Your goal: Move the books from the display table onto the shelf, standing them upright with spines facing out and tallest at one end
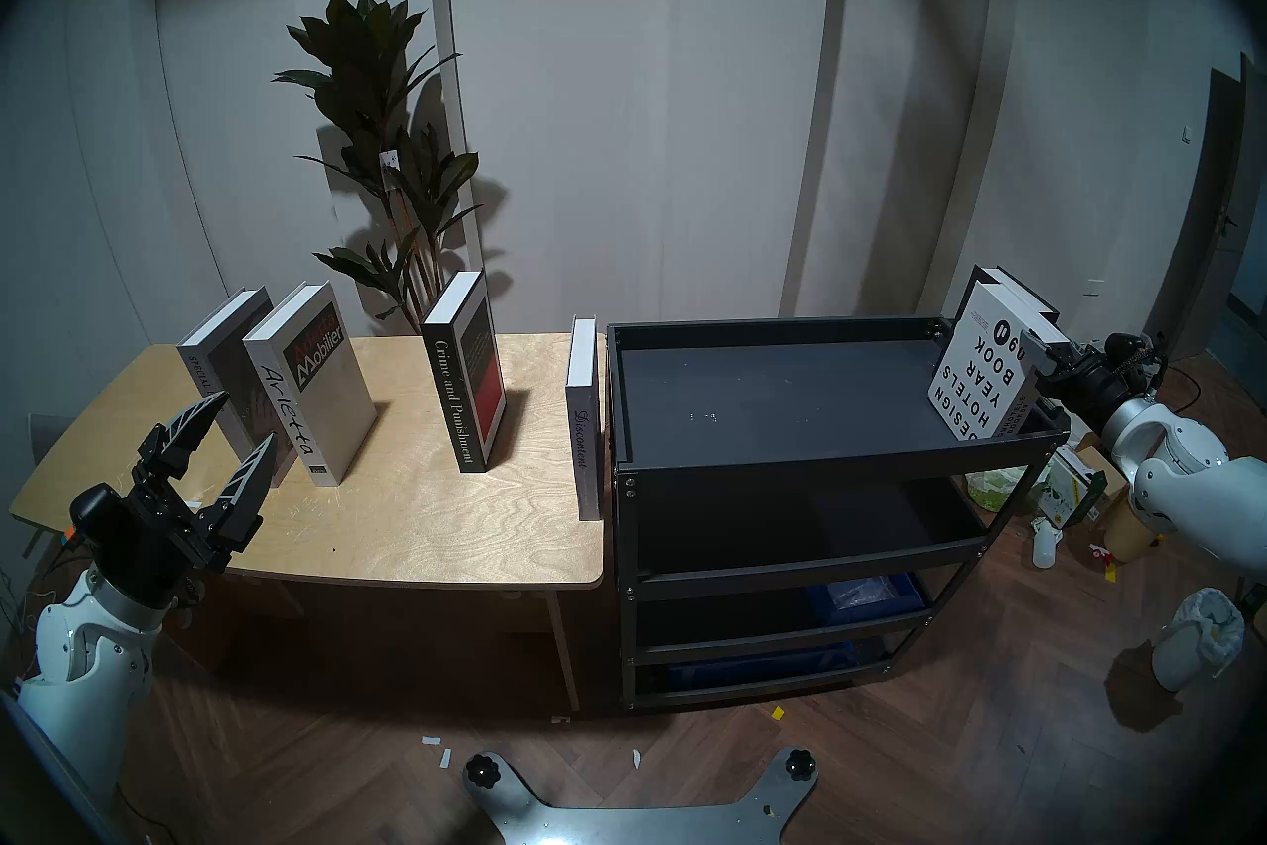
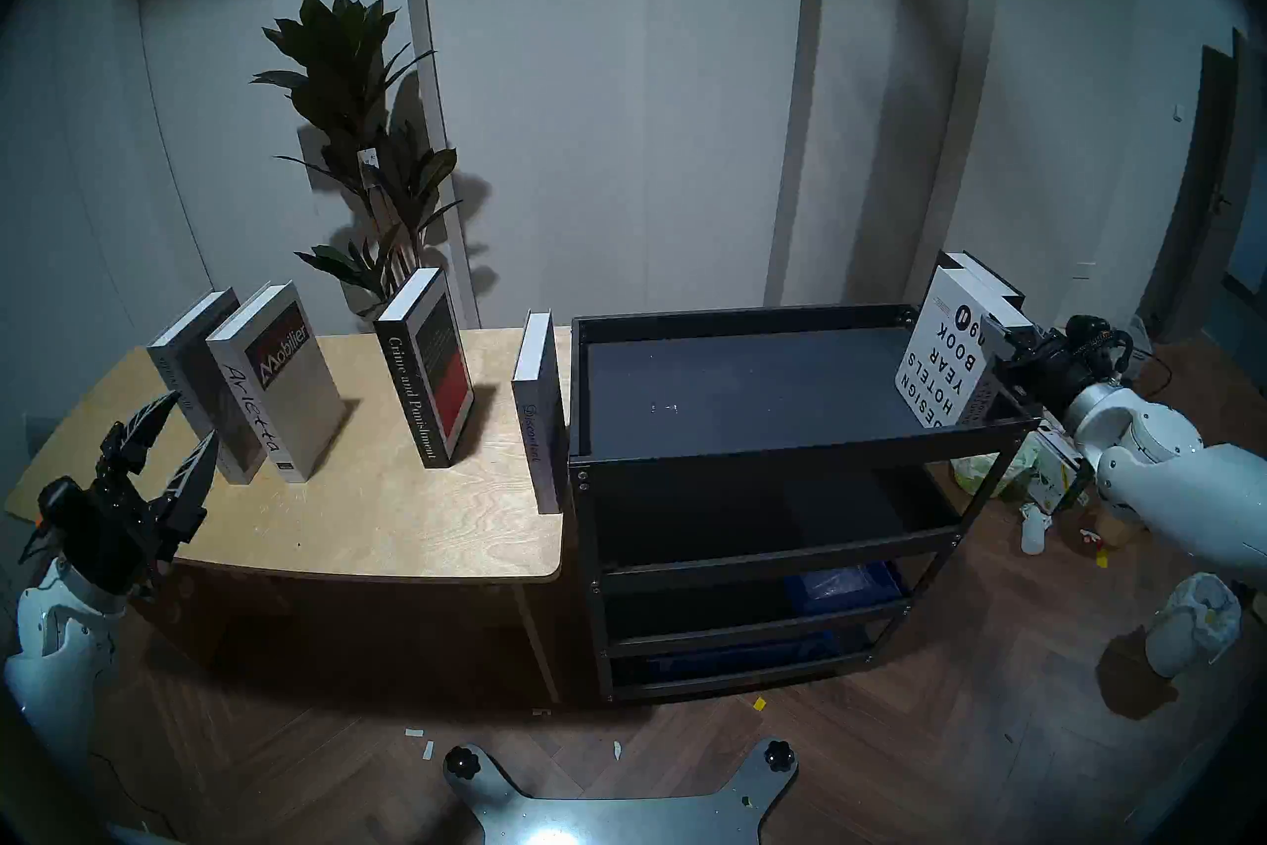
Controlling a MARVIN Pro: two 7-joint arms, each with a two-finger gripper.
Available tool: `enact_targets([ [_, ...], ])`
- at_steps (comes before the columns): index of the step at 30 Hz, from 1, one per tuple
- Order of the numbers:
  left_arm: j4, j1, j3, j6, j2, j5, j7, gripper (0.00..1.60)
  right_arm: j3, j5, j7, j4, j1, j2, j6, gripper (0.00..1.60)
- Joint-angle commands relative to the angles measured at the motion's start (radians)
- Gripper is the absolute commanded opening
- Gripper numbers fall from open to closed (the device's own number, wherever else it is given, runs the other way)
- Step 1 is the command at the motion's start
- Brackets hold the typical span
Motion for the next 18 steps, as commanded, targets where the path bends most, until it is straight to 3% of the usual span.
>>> enact_targets([
  [1, -0.007, -0.002, -0.006, -0.002, 0.001, 0.001, 0.002, 1.60, 0.043, 0.003, -0.009, 0.003, -0.068, 0.009, -0.001, 1.18],
  [3, -0.007, -0.002, -0.006, -0.002, 0.001, 0.001, 0.002, 1.60, 0.066, 0.001, -0.014, 0.000, -0.087, 0.010, -0.002, 1.29],
  [13, -0.007, -0.002, -0.006, -0.002, 0.001, 0.002, 0.002, 1.60, 0.120, -0.009, -0.020, -0.007, -0.124, 0.010, 0.000, 1.23],
  [16, -0.007, -0.002, -0.006, -0.002, 0.001, 0.002, 0.002, 1.60, 0.139, -0.015, -0.024, -0.013, -0.139, 0.010, -0.005, 1.31],
  [18, -0.007, -0.002, -0.006, -0.002, 0.001, 0.001, 0.002, 1.60, 0.154, -0.018, -0.028, -0.016, -0.150, 0.010, -0.010, 1.60],
])
